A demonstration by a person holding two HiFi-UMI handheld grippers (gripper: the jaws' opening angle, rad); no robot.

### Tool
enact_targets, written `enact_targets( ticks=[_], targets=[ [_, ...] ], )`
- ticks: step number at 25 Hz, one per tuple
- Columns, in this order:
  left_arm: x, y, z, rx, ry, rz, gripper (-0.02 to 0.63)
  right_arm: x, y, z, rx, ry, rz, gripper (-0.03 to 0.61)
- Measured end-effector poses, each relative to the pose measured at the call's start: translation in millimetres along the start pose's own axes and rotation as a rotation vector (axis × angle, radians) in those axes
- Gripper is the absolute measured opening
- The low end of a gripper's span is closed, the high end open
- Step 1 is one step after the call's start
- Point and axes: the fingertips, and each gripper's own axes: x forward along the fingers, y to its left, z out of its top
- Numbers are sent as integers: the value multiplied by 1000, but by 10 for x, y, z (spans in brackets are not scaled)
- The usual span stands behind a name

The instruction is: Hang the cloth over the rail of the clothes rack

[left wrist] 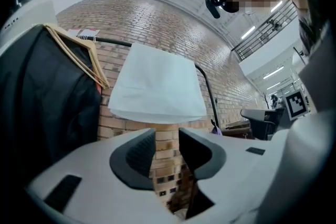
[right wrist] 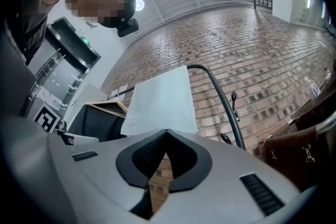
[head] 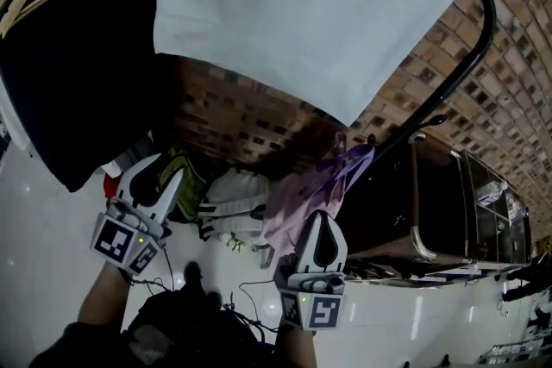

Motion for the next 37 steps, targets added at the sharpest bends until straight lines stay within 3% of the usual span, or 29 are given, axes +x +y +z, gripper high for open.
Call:
enact_targets(
  ticks=[4, 8, 15, 23, 37],
  targets=[
    [-163, -207, -86, -16, 8, 26, 60, -227, 165, -20, 23, 24, 52, 21],
    [-309, -443, -160, -20, 28, 16, 9, -368, 315, -108, 25, 69, 102, 20],
    [-481, -600, -270, 13, 70, 25, 9, -507, 526, -299, -4, 168, 161, 17],
    [-506, -530, -443, -75, 106, -28, 8, -381, 600, -404, -18, 203, 133, 17],
    [-755, -92, -70, 14, 79, -48, 8, -127, 1029, -247, -68, 176, 106, 17]
  ],
)
